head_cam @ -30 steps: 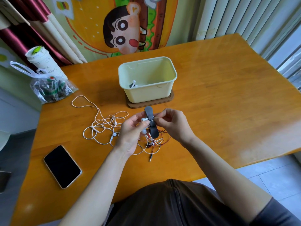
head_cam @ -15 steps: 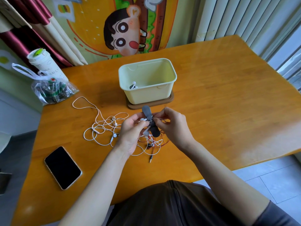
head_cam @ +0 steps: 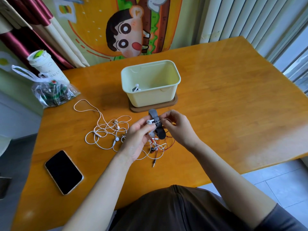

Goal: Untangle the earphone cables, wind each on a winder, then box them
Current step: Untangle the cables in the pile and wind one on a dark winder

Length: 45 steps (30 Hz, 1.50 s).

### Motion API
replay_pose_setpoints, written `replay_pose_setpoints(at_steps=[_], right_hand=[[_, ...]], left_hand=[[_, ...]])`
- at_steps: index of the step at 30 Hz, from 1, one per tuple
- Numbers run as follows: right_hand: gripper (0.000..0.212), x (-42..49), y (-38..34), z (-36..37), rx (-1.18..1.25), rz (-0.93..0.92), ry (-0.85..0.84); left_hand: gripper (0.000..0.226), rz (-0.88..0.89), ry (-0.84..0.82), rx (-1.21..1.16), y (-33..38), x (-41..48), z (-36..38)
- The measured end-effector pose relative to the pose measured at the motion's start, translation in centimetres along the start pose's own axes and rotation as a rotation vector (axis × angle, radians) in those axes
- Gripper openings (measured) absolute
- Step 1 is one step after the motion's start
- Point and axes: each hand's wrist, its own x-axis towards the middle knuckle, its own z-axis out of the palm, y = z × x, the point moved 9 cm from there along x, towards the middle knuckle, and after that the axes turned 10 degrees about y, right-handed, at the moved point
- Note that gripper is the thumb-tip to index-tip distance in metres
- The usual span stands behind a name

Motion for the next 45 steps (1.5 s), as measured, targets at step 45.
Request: replay_pose_setpoints(at_steps=[45], right_hand=[[0.032,26.0,6.9,7.2,-0.740,0.211,-0.052]], left_hand=[[0.011,0.752,0.308,1.498,10.3,16.5,-3.8]])
